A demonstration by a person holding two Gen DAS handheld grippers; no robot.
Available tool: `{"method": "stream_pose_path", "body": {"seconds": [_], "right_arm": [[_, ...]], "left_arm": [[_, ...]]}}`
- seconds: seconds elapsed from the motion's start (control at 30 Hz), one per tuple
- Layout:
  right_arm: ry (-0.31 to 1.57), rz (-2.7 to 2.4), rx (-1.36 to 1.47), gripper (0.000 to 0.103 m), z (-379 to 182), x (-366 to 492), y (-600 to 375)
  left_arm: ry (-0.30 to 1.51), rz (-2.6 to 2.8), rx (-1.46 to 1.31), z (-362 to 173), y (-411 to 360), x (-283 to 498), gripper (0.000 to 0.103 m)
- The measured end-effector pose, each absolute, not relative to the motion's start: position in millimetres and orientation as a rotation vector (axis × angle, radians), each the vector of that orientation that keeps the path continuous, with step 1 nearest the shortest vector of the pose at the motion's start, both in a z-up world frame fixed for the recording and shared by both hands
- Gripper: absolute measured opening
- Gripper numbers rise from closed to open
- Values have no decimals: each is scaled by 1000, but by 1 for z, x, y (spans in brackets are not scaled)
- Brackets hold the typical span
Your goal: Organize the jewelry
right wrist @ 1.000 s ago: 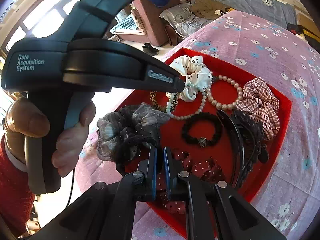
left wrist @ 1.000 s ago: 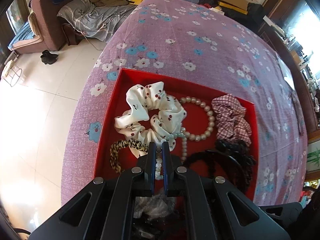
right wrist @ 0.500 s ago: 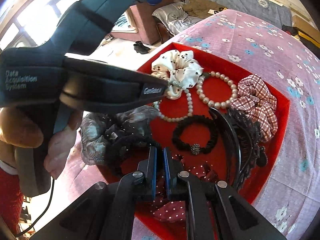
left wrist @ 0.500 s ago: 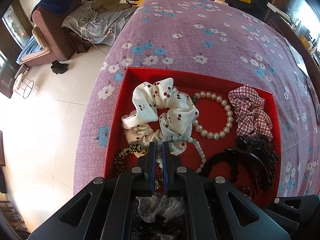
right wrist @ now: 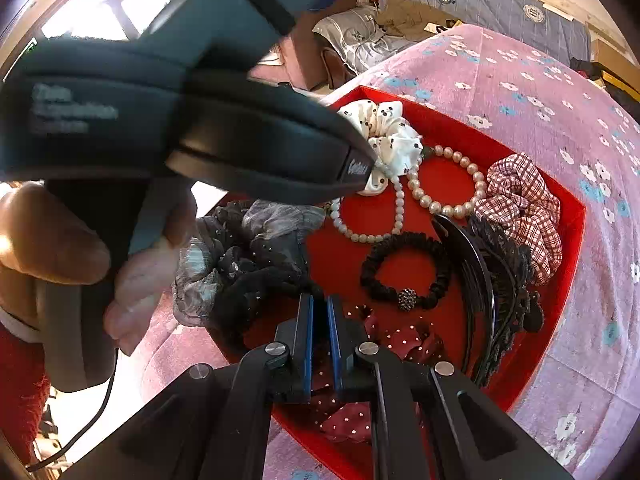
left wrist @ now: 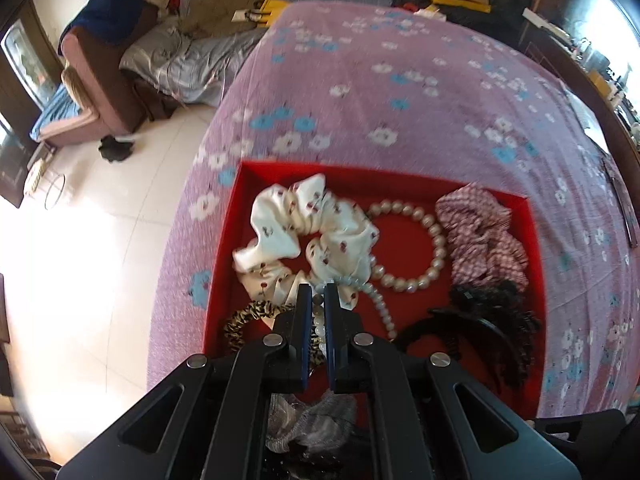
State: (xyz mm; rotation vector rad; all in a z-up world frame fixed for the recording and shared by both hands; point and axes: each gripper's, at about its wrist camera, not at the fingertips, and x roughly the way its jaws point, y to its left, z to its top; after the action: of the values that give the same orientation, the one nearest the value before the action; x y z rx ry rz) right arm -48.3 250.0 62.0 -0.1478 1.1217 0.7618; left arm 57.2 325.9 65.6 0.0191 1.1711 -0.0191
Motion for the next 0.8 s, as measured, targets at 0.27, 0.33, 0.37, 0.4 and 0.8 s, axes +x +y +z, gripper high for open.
{"method": "stream_pose_path", "body": {"seconds": [0.27,0.33,0.37,0.4,0.8], "right_arm": [[1117,756,-138,9,59,-51,247],[1112,759,-137,9,59,-52,246],[1112,760,-135,10,59,-52,245],[1112,762,-132,10,59,-53,244],[1113,768,-76,40,62,-51,232]], "left_arm": [[1147,-12,49,75,320,59,5],[1157,0,52,71,320,61,5],[1161,4,50,69,322,61,5],[1164,9,50,68,323,60,5],[1164,60,6,72,338,52,23]]}}
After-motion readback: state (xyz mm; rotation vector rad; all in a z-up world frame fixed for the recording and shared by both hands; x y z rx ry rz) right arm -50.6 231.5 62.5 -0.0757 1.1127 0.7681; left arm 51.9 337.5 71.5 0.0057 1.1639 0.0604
